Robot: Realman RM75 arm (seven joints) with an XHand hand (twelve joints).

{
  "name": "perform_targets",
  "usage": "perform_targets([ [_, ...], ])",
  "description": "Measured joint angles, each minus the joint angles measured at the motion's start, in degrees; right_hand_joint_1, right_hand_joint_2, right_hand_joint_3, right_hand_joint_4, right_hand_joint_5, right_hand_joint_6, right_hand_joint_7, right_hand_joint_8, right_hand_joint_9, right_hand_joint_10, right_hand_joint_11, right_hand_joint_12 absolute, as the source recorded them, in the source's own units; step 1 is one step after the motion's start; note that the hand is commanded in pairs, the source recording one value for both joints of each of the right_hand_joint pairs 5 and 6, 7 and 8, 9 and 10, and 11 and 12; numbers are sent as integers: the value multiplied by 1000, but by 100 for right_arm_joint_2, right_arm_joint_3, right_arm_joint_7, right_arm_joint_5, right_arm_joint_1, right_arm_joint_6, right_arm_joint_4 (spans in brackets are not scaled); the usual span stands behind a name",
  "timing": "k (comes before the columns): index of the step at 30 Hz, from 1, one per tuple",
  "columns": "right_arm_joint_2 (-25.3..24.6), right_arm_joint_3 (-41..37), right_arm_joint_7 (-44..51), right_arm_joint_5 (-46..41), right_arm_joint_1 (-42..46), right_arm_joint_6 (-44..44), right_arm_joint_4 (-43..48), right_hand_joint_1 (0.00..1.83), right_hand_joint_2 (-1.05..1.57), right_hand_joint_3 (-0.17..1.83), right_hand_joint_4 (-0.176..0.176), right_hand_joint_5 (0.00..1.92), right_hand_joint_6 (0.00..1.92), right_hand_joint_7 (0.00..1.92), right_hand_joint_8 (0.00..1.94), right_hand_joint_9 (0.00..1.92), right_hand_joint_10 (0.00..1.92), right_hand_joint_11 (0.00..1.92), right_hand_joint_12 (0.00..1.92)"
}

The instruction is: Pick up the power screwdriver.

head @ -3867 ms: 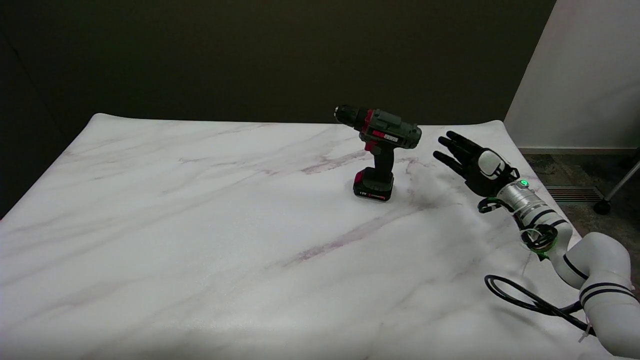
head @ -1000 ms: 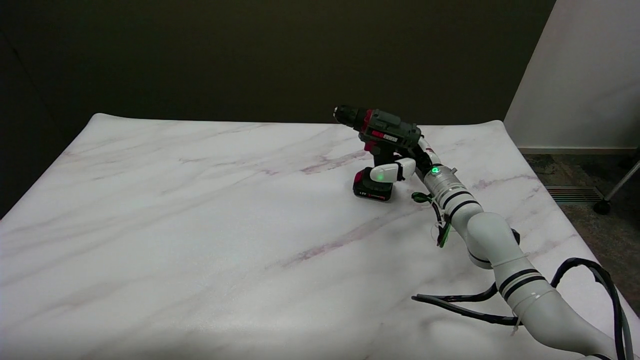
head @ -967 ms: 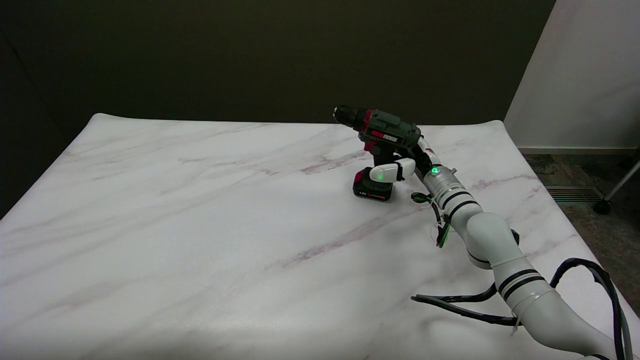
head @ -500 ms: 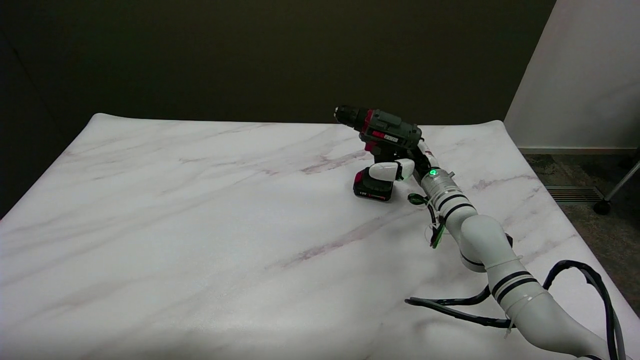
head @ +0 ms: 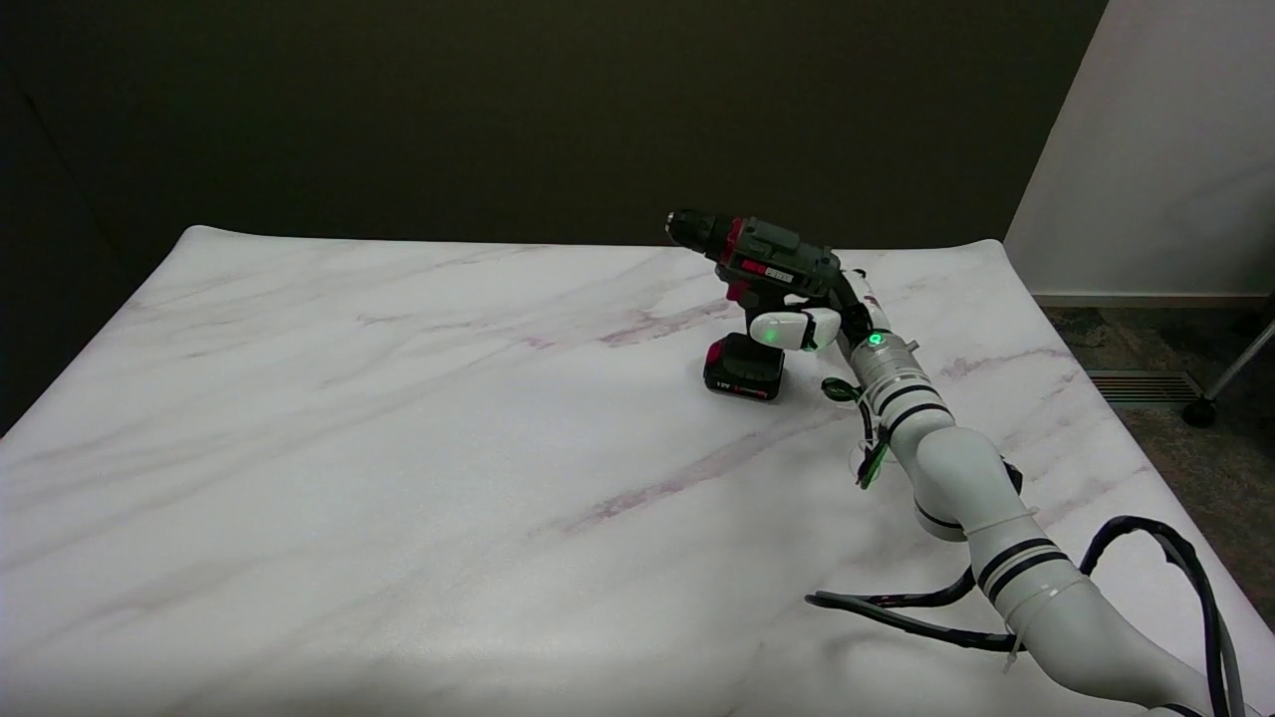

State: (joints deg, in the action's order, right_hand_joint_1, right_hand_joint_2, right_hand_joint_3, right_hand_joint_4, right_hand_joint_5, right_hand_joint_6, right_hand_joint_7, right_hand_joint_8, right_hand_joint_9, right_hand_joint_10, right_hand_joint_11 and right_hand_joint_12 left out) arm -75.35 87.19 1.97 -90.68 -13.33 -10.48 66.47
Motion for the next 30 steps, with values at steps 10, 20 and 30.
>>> perform_targets([
  [10, -6, 123, -268, 25, -23, -260, -71, 1007, -658, 506, -8, 268, 268, 448, 448, 267, 267, 478, 478],
  [20, -63, 252, -401, 39, -38, -414, -136, 983, -666, 486, 16, 246, 246, 408, 408, 221, 221, 412, 412],
  [30, -138, 424, -463, 44, -87, -465, -163, 980, -663, 471, 22, 238, 238, 404, 404, 224, 224, 417, 417],
])
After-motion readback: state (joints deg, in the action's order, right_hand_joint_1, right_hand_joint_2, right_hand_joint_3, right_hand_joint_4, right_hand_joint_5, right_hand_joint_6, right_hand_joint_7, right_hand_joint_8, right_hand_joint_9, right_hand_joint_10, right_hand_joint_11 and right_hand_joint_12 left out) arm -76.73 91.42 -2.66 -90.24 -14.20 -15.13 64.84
